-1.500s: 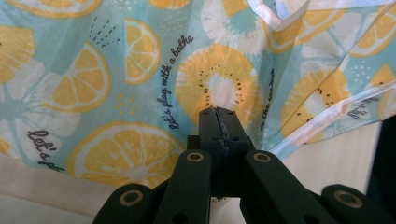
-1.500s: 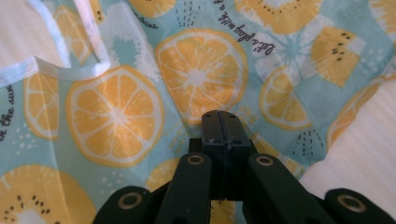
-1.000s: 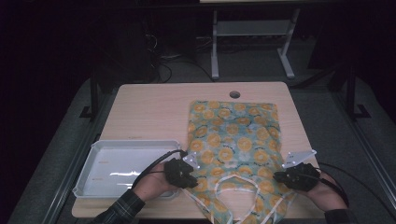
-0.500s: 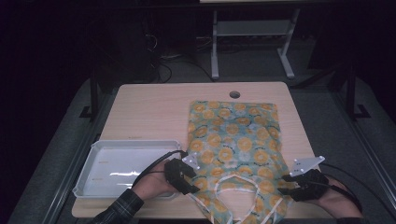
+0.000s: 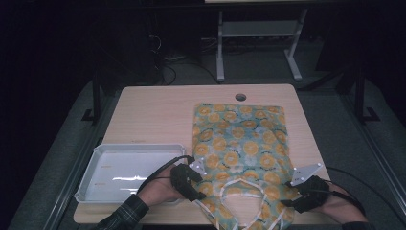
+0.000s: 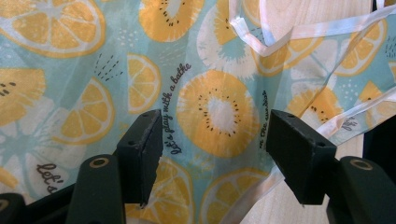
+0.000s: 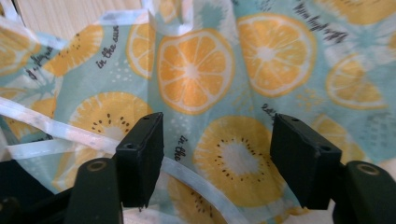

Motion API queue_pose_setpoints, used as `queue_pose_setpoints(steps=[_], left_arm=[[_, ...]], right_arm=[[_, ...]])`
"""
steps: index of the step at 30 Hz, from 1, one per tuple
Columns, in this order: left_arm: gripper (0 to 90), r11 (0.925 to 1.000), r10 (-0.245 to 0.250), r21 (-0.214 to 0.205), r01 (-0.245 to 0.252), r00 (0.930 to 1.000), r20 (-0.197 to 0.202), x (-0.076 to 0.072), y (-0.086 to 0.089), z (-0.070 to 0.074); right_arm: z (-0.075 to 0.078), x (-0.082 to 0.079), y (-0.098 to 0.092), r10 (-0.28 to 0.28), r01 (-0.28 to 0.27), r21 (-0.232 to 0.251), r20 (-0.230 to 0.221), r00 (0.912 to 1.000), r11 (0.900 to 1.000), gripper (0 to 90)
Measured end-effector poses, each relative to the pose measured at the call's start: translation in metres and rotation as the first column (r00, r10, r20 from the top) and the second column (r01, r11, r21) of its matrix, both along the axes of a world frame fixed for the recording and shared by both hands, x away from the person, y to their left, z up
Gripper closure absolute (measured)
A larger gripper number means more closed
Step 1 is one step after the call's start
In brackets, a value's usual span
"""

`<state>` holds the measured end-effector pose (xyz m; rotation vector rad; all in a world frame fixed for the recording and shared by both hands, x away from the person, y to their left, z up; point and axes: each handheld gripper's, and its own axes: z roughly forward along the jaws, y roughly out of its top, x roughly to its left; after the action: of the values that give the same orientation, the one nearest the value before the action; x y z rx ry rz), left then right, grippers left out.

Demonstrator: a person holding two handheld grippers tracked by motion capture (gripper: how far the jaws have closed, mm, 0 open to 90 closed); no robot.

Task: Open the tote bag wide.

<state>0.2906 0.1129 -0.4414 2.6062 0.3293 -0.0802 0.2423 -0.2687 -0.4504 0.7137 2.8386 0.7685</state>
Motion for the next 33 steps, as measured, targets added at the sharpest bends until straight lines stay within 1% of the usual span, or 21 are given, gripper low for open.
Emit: queue_pose_setpoints(steps=[3,4,6,7,9,11,12,15,16,17,20,21,24,25,26,28,29,30,31,32,33], left_arm=[[34.6,1.0000,0.000,-0.003,0.000,1.0000,0.007,0.000,0.000,0.000],[33.7,1.0000,0.002,-0.004,-0.002,1.0000,0.009,0.000,0.000,0.001],[32.0,1.0000,0.006,-0.006,-0.006,0.9999,0.014,0.000,0.000,0.001],[31.0,0.9999,0.006,-0.008,-0.005,0.9999,0.015,-0.001,-0.001,0.001],[28.7,0.9999,0.004,-0.010,-0.004,0.9999,0.016,-0.002,-0.002,0.000],[27.9,0.9999,-0.009,-0.006,0.009,0.9998,0.019,-0.003,-0.005,-0.001],[27.7,0.9999,-0.009,-0.006,0.009,0.9998,0.019,-0.003,-0.005,-0.001],[27.3,0.9998,-0.018,0.004,0.018,0.9996,0.020,-0.005,-0.009,-0.003],[27.1,0.9996,-0.025,0.010,0.025,0.9994,0.023,-0.005,-0.010,-0.004],[27.1,0.9996,-0.025,0.011,0.025,0.9994,0.024,-0.006,-0.011,-0.005],[27.1,0.9987,-0.038,0.035,0.037,0.9984,0.043,-0.007,-0.014,-0.007],[27.1,0.9983,-0.040,0.043,0.038,0.9978,0.052,-0.009,-0.015,-0.007],[27.1,0.9975,-0.050,0.054,0.046,0.9962,0.072,-0.010,-0.017,-0.007],[30.8,0.9970,-0.052,0.062,0.047,0.9951,0.084,-0.011,-0.017,-0.007],[30.8,0.9968,-0.053,0.064,0.047,0.9943,0.092,-0.011,-0.017,-0.007],[33.3,0.9970,-0.045,0.067,0.039,0.9946,0.094,-0.010,-0.017,-0.006],[35.2,0.9973,-0.040,0.065,0.034,0.9947,0.095,-0.009,-0.017,-0.006],[40.3,0.9973,-0.038,0.066,0.032,0.9950,0.093,-0.008,-0.017,-0.006],[40.3,0.9974,-0.036,0.066,0.030,0.9950,0.093,-0.007,-0.016,-0.005],[46.7,0.9972,-0.035,0.068,0.029,0.9950,0.093,-0.007,-0.016,-0.005],[46.7,0.9973,-0.037,0.067,0.031,0.9950,0.093,-0.006,-0.016,-0.004]], right_arm=[[-0.003,0.000,0.001,0.014,-0.014,-0.012,-0.002,0.9999,0.9998,30.9],[-0.004,0.001,0.001,0.022,-0.022,-0.015,0.004,0.9998,0.9996,30.5],[-0.004,0.000,0.002,0.012,-0.012,-0.009,-0.019,0.9997,0.9999,30.1],[-0.005,0.000,0.001,0.021,-0.021,-0.009,-0.009,0.9997,0.9997,30.0],[-0.005,0.000,0.001,0.016,-0.016,-0.005,-0.013,0.9998,0.9999,30.7],[-0.004,-0.001,0.001,0.015,-0.015,-0.008,-0.016,0.9998,0.9999,33.2],[-0.005,0.000,0.001,0.023,-0.023,-0.010,-0.009,0.9997,0.9997,34.6],[-0.004,-0.001,0.002,0.025,-0.025,-0.008,-0.010,0.9996,0.9997,37.3],[-0.004,-0.001,0.002,0.020,-0.020,-0.006,-0.010,0.9997,0.9998,40.5],[-0.004,-0.001,0.001,0.020,-0.020,-0.004,-0.009,0.9998,0.9998,41.9],[-0.003,-0.001,0.001,0.014,-0.014,-0.004,-0.015,0.9998,0.9999,43.0],[-0.003,-0.001,0.001,0.010,-0.011,-0.006,-0.019,0.9998,0.9999,44.7],[-0.003,-0.001,0.001,0.016,-0.016,-0.001,-0.013,0.9998,0.9999,48.9],[-0.002,-0.001,0.001,0.021,-0.021,-0.006,-0.008,0.9998,0.9998,52.0],[-0.002,-0.001,0.001,0.021,-0.021,-0.006,-0.008,0.9998,0.9998,52.0],[-0.001,-0.001,0.001,0.012,-0.012,-0.001,-0.020,0.9997,0.9999,54.7],[-0.002,-0.001,0.001,0.013,-0.013,0.000,-0.018,0.9998,0.9999,55.9],[-0.001,-0.001,0.001,0.014,-0.014,0.001,-0.017,0.9998,0.9999,59.0],[-0.001,-0.001,0.001,0.014,-0.014,0.001,-0.017,0.9998,0.9999,59.0],[-0.002,0.000,0.001,0.019,-0.019,0.000,-0.008,0.9998,0.9998,62.0],[-0.002,0.000,0.001,0.019,-0.019,0.000,-0.008,0.9998,0.9998,62.0]])
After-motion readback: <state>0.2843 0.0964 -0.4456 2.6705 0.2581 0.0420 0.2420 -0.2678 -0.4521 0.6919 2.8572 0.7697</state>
